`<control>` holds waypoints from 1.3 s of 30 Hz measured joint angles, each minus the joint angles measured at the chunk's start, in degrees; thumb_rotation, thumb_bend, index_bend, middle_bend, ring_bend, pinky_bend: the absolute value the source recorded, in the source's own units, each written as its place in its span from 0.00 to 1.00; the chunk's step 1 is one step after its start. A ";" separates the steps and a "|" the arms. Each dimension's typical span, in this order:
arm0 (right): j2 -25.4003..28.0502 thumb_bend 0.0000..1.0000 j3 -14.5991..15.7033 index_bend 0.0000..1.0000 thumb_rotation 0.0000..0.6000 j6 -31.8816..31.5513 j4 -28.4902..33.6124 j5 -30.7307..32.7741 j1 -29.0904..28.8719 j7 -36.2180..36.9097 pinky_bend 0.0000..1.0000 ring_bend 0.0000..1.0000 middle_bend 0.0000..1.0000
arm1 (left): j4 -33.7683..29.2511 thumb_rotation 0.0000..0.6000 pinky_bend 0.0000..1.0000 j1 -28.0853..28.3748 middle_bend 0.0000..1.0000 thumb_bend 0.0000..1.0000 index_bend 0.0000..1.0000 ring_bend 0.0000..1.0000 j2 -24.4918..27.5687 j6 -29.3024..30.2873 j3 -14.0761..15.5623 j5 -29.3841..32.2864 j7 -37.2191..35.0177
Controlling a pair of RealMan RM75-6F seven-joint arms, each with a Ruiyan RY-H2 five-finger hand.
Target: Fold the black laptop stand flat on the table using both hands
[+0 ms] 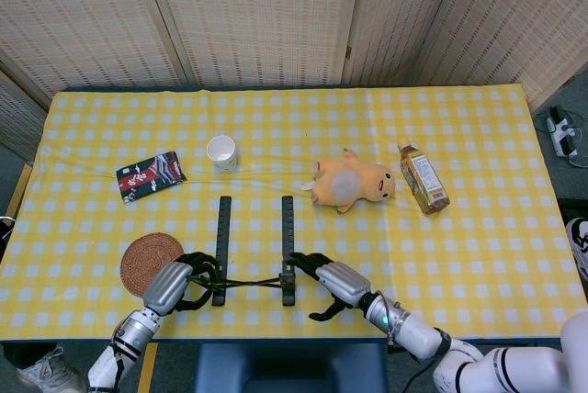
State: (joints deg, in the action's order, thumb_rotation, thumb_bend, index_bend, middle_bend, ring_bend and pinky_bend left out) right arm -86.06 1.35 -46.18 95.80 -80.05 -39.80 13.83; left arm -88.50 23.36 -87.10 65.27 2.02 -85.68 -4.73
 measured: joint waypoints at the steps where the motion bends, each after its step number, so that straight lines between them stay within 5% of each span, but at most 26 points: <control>1: 0.11 0.26 0.10 0.00 1.00 0.15 0.08 0.03 0.00 -0.37 0.00 0.06 0.02 | -0.01 1.00 0.27 0.00 0.33 0.45 0.53 0.24 -0.01 -0.05 -0.01 0.04 0.00; 14: 2.54 0.26 1.28 0.00 1.00 2.82 2.68 0.64 0.20 -0.43 0.00 0.06 0.02 | -0.28 1.00 0.27 0.35 0.33 0.45 0.53 0.24 0.04 -1.24 -0.59 1.16 -0.13; 39: 6.76 0.26 3.21 0.00 1.00 6.49 6.16 -5.79 -0.34 15.07 0.00 0.07 0.03 | 0.32 1.00 0.26 0.19 0.33 0.45 0.52 0.24 0.19 -1.47 -0.42 1.03 -0.96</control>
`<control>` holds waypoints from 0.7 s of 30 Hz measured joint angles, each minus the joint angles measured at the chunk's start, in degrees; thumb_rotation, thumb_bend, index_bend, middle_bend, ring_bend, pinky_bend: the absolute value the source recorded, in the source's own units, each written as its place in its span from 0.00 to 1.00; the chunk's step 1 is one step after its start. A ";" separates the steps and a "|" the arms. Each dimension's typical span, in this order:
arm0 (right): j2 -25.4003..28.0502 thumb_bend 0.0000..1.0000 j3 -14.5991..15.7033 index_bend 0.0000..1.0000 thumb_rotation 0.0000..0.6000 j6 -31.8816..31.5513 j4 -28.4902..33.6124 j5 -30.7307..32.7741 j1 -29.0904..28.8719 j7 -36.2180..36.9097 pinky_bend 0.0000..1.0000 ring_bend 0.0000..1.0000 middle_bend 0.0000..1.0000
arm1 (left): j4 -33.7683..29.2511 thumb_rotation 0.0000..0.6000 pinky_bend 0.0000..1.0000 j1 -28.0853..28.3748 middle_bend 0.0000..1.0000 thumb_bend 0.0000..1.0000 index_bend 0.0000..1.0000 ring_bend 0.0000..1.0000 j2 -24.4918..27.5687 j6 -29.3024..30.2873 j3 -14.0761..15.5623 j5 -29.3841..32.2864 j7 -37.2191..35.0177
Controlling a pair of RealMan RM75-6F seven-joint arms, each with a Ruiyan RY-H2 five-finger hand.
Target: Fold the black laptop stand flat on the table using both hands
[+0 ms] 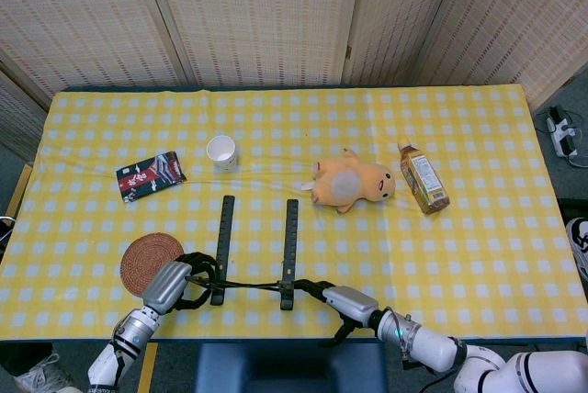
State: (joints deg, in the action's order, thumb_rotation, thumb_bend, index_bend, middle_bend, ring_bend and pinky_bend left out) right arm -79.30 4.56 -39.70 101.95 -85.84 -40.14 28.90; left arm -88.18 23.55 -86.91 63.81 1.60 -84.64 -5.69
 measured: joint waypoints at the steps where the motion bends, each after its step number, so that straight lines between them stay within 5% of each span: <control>1: 0.10 0.26 0.06 0.00 1.00 -0.04 0.01 -0.39 -0.03 0.44 0.00 0.07 0.03 | -0.05 1.00 0.26 0.02 0.33 0.45 0.51 0.24 0.09 0.03 -0.01 -0.09 -0.07; 9: -0.23 0.26 -0.89 0.00 1.00 -5.77 -0.78 -2.06 1.31 -2.94 0.00 0.07 0.02 | -0.62 1.00 0.22 -0.26 0.30 0.44 0.37 0.16 0.83 1.78 0.49 -2.49 -1.17; 21: -8.80 0.26 -7.65 0.00 1.00 -10.89 -3.84 4.84 2.32 -13.21 0.00 0.06 0.01 | -3.21 1.00 0.18 -1.47 0.23 0.44 0.33 0.09 4.15 6.65 1.61 -6.94 -2.56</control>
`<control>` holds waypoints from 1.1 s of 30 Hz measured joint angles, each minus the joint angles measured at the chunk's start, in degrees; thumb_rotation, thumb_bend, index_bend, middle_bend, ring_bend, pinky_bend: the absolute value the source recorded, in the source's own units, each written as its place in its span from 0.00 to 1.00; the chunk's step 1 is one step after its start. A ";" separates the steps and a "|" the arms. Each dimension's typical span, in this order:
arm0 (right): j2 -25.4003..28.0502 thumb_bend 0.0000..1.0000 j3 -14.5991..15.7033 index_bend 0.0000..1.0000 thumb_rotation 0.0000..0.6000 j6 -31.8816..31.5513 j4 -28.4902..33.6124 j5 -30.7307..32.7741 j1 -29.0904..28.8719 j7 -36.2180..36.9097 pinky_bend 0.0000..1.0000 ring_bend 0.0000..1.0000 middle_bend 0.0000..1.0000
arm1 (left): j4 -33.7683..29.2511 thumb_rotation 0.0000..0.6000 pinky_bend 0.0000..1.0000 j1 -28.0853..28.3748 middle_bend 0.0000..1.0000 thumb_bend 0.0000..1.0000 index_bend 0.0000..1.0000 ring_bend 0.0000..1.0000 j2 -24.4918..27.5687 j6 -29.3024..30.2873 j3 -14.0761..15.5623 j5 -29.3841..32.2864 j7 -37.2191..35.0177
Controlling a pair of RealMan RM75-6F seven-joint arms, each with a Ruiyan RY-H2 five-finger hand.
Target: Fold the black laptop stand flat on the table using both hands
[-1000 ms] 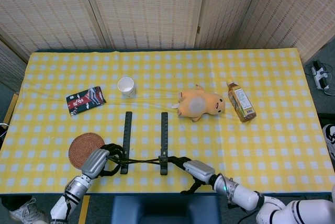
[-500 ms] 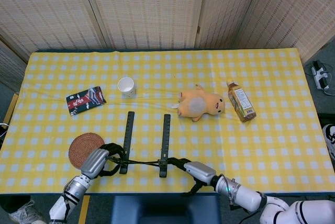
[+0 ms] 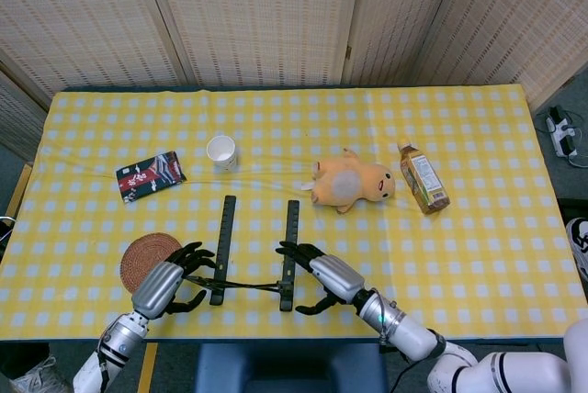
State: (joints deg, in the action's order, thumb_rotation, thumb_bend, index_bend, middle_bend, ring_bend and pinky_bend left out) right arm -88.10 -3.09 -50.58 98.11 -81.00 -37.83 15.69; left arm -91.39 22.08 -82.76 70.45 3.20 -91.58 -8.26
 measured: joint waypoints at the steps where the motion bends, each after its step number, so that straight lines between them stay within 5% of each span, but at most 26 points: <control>1: -0.74 0.26 -0.55 0.00 1.00 -0.18 -0.49 0.60 -0.08 -0.61 0.00 0.06 0.01 | -0.10 1.00 0.17 -0.17 0.23 0.44 0.33 0.09 0.23 0.58 -0.01 -0.22 -0.01; 23: -5.97 0.26 -12.21 0.00 1.00 -8.26 -7.53 11.09 -2.08 -14.05 0.00 0.00 0.00 | 0.00 1.00 0.14 -1.17 0.23 0.44 0.32 0.08 4.41 4.89 -1.87 -1.54 -1.69; 28: -3.42 0.26 -11.70 0.00 1.00 -11.18 -5.78 8.44 -1.01 -16.56 0.00 0.00 0.00 | 1.10 1.00 0.12 0.43 0.22 0.44 0.32 0.08 5.41 3.52 -3.29 -1.20 -1.00; 33: 0.19 0.26 -8.05 0.00 1.00 -11.98 -3.10 2.73 0.01 -18.82 0.00 0.00 0.00 | 4.72 1.00 0.09 3.10 0.22 0.44 0.31 0.08 5.74 0.57 -4.68 -0.99 0.64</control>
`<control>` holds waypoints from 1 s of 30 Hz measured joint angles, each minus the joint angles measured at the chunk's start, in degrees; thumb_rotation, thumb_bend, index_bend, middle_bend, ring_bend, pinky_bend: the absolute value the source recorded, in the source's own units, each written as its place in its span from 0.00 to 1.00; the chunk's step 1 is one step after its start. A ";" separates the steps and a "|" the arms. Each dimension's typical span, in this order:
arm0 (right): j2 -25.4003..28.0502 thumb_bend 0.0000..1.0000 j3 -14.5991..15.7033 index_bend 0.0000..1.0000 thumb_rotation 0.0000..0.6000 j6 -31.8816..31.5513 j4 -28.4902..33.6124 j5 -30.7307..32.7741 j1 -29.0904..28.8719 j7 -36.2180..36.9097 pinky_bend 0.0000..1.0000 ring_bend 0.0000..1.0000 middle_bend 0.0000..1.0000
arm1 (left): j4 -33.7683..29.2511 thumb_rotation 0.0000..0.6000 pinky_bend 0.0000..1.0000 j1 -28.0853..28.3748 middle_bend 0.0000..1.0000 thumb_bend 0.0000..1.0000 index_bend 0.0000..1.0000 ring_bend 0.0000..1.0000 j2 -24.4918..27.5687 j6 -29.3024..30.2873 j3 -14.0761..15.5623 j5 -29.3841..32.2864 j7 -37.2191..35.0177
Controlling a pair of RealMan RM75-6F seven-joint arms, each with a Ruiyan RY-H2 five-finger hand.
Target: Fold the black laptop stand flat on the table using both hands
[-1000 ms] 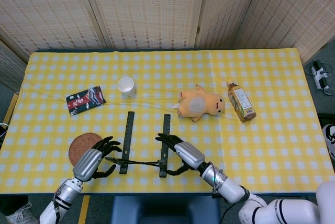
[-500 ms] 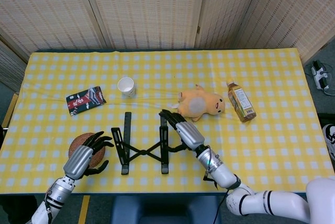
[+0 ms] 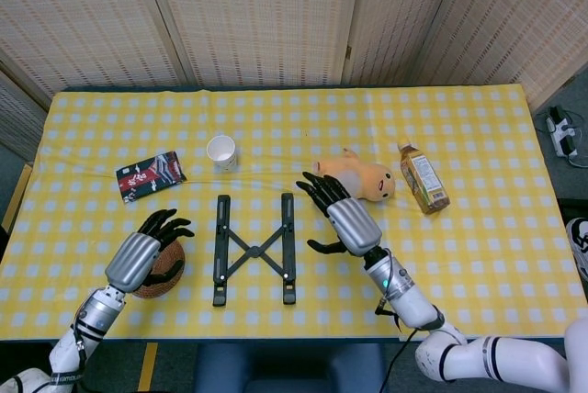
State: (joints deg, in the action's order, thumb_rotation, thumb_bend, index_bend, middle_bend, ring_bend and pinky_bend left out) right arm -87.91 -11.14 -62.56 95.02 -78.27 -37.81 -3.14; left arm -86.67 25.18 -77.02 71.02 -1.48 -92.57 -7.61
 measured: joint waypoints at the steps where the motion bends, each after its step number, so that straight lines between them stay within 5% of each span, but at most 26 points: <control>1: 0.65 0.26 0.86 0.00 1.00 -0.17 0.48 -1.21 0.20 -0.72 0.00 0.00 0.00 | 1.28 1.00 0.09 0.91 0.22 0.44 0.31 0.08 -0.03 -1.01 -0.37 0.01 0.69; 7: 4.42 0.26 6.97 0.00 1.00 -0.88 3.61 -7.64 1.73 -7.34 0.00 0.00 0.00 | 9.13 1.00 0.12 5.59 0.22 0.40 0.31 0.09 -2.09 -5.15 -2.30 -0.01 3.63; 12: 5.31 0.26 9.26 0.00 1.00 -1.31 4.76 -9.59 2.85 -12.31 0.00 0.00 0.00 | 16.94 1.00 0.10 9.94 0.20 0.30 0.24 0.08 -5.64 -9.37 -3.16 -0.14 4.93; 18: 4.38 0.26 9.81 0.00 1.00 -1.02 3.46 -10.28 3.17 -16.57 0.00 0.00 0.00 | 25.75 1.00 0.05 14.62 0.12 0.20 0.15 0.02 -11.29 -15.25 -3.78 0.96 7.75; 30: -0.32 0.26 9.16 0.00 1.00 0.37 -2.84 -9.02 2.80 -21.26 0.00 0.00 0.00 | 34.61 1.00 0.01 19.60 0.08 0.19 0.10 0.00 -18.75 -19.55 -5.11 4.77 8.79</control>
State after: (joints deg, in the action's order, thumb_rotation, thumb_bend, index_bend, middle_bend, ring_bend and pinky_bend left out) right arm -88.24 -1.98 -62.20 92.18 -87.30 -35.02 -24.39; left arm -52.06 44.78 -95.77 51.47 -6.59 -87.80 1.17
